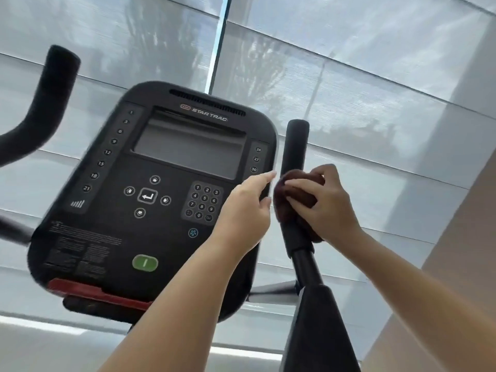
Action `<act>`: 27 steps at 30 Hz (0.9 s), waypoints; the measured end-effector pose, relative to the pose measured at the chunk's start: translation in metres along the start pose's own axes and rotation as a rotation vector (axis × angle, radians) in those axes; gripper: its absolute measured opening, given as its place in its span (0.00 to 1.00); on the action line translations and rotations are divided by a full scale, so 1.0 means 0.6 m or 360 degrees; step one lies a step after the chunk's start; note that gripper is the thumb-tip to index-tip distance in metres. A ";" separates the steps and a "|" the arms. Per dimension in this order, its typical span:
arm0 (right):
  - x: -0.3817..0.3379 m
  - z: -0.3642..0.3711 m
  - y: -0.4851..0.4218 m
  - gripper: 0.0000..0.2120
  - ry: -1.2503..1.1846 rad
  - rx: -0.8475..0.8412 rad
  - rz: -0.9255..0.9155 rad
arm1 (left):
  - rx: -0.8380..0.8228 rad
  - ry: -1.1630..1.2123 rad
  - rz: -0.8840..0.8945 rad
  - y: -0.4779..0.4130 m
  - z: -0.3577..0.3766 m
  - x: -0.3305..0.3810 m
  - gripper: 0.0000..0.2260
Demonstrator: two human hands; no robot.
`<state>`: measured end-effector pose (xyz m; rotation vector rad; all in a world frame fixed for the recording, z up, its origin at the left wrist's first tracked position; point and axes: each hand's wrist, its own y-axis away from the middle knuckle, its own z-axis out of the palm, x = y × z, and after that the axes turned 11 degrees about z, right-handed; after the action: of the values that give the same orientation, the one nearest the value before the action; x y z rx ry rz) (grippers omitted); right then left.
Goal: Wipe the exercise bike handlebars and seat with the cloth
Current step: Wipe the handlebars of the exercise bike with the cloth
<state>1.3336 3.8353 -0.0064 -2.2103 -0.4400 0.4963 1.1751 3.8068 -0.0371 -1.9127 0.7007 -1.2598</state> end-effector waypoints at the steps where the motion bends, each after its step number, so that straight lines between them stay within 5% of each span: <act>1: -0.014 0.001 -0.021 0.10 0.0099 0.0090 -0.0056 | 0.0012 -0.0019 0.0063 0.000 0.000 0.003 0.20; 5: -0.057 0.006 -0.089 0.09 0.0287 0.0326 -0.0052 | 0.0022 -0.0112 0.0201 0.004 -0.002 0.000 0.21; 12: -0.009 -0.010 0.019 0.10 0.0167 -0.0199 0.0115 | -0.0184 -0.0360 0.0230 0.023 0.000 -0.008 0.22; 18: -0.083 0.006 -0.091 0.09 0.0376 0.0297 0.0061 | -0.0192 -0.0585 0.0208 0.025 -0.003 -0.030 0.22; 24: -0.039 -0.009 0.014 0.09 0.0274 -0.0337 0.0165 | -0.0005 -0.0598 0.0055 0.024 -0.006 -0.035 0.22; 27: -0.052 -0.007 -0.003 0.07 0.0335 -0.0268 0.0134 | 0.0060 -0.0596 0.0012 0.024 -0.009 -0.037 0.21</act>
<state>1.3087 3.8193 0.0038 -2.4208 -0.2867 0.2743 1.1610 3.8137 -0.0590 -2.0355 0.4838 -0.8663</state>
